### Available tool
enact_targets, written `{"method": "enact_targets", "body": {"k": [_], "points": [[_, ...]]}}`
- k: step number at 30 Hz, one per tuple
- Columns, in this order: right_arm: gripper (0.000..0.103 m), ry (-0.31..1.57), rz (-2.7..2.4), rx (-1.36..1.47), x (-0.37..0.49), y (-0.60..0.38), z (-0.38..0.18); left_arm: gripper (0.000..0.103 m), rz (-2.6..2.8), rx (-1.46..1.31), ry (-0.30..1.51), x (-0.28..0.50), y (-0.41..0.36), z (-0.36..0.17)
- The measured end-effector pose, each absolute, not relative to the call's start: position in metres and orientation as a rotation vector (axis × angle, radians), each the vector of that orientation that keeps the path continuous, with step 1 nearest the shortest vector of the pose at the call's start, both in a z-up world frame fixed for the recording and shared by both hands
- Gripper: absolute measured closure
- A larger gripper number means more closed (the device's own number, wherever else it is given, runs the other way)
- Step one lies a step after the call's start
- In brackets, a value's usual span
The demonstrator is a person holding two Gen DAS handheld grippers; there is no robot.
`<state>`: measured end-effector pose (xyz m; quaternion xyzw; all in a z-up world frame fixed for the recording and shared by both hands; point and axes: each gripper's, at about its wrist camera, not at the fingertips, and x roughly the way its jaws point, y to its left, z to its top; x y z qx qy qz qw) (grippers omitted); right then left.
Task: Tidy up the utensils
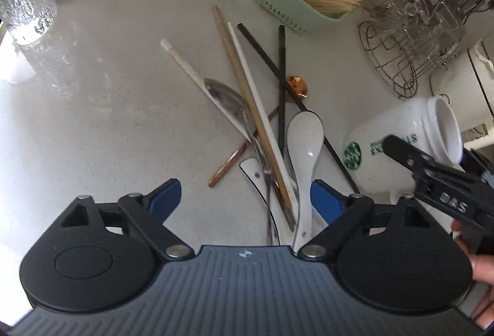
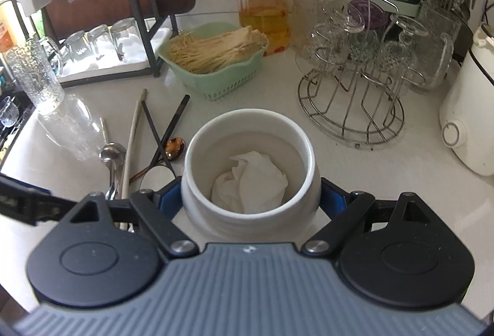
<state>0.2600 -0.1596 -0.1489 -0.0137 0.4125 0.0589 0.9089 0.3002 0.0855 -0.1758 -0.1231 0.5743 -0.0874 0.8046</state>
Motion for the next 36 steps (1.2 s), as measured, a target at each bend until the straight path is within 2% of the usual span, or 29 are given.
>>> {"method": "enact_targets", "body": {"k": [3,5,8,13,18,20,30,32,36], "points": [[0.012,0.863,0.089,-0.013,0.256,-0.158,-0.148,0.02,-0.197,-0.302,1.231,0.306,0.089,-0.184],[0.012,0.866,0.074,-0.007,0.252,-0.155,-0.149,0.03,-0.202,-0.326,1.233,0.308,0.092,-0.19],[0.012,0.876,0.074,-0.009,0.245,-0.152,-0.148,0.038,-0.233,-0.368,1.24,0.313,0.092,-0.198],[0.012,0.889,0.08,-0.015,0.238,-0.15,-0.148,0.057,-0.25,-0.319,1.204,0.312,0.084,-0.197],[0.012,0.884,0.075,-0.009,0.236,-0.149,-0.149,0.069,-0.233,-0.268,1.136,0.307,0.08,-0.188],[0.012,0.882,0.073,-0.007,0.236,-0.149,-0.149,0.08,-0.246,-0.281,1.151,0.309,0.079,-0.19],[0.012,0.878,0.069,-0.011,0.236,-0.149,-0.148,0.086,-0.248,-0.266,1.149,0.308,0.074,-0.192],[0.012,0.872,0.071,-0.018,0.234,-0.148,-0.149,0.093,-0.243,-0.252,1.148,0.308,0.072,-0.193],[0.012,0.87,0.068,-0.048,0.234,-0.145,-0.151,0.098,-0.236,-0.249,1.135,0.307,0.071,-0.189]]}}
